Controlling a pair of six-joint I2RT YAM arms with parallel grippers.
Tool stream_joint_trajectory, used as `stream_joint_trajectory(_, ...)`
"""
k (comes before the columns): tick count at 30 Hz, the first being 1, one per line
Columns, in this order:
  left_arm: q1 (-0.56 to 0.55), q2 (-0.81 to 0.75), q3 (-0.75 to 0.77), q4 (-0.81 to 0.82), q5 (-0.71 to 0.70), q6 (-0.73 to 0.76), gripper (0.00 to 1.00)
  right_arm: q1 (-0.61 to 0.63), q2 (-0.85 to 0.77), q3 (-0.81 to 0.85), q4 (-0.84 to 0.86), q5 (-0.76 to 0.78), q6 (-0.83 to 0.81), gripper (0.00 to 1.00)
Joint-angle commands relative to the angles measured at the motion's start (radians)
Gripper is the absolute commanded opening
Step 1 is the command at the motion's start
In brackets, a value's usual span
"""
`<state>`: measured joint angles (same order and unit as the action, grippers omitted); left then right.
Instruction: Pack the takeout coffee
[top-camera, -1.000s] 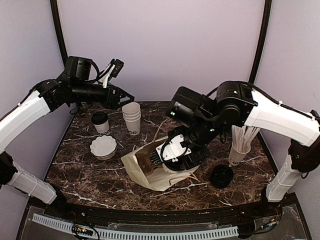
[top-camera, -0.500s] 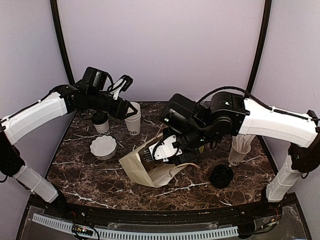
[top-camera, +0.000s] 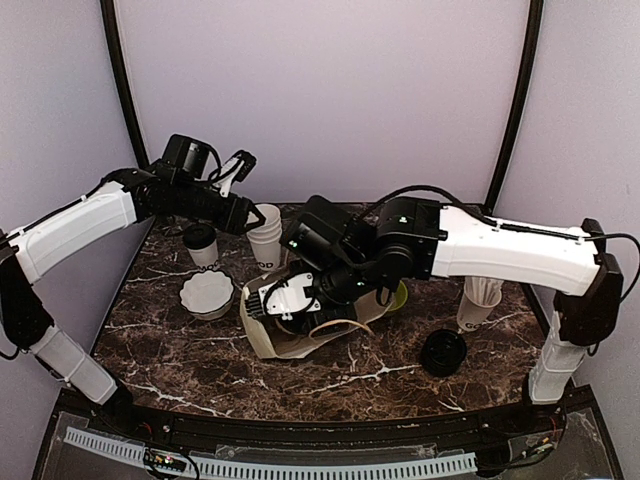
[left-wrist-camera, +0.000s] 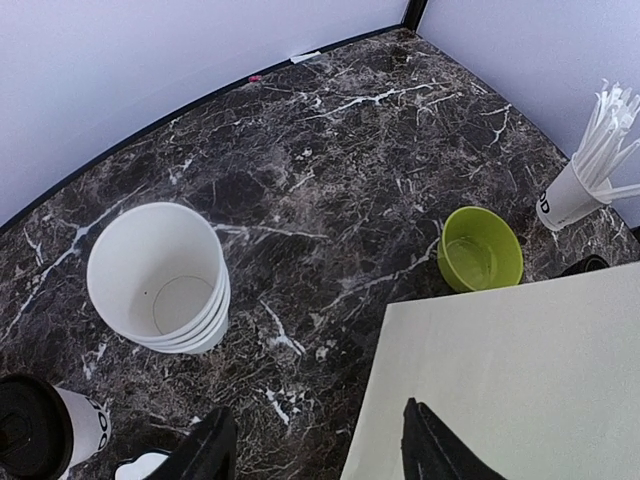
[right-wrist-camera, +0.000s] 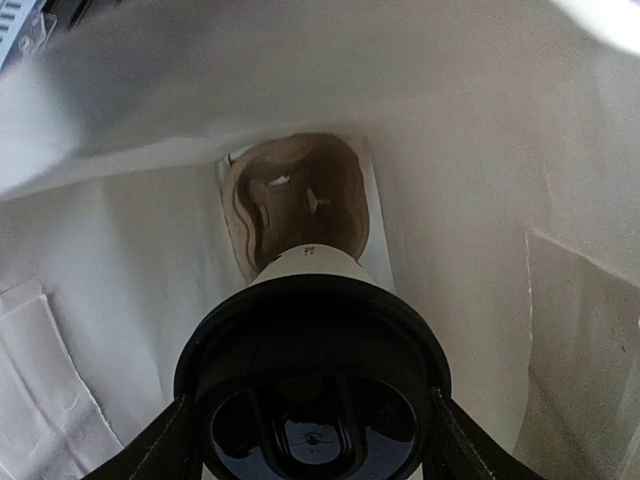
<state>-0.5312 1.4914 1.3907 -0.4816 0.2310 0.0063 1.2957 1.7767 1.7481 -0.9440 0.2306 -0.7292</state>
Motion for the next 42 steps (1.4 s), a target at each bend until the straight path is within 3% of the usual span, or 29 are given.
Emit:
stream_joint_trajectory(1, 0.041, -0.005, 0.041, -0.027, 0.034, -0.002, 0.59, 0.005, 0.019, 0.079, 0.014, -0.093, 0.087, 0.53)
stream_joint_trajectory(12, 0.051, 0.013, 0.037, 0.007, 0.088, -0.003, 0.59, 0.008, -0.104, -0.063, 0.004, -0.012, 0.044, 0.54)
stream_joint_trajectory(25, 0.051, 0.120, -0.017, 0.126, 0.249, -0.057, 0.57, 0.010, -0.165, -0.202, 0.034, 0.088, -0.016, 0.53)
stream_joint_trajectory(42, 0.050, 0.221, -0.069, 0.181, 0.367, -0.047, 0.54, -0.048, -0.197, -0.354, 0.287, 0.151, -0.071, 0.53)
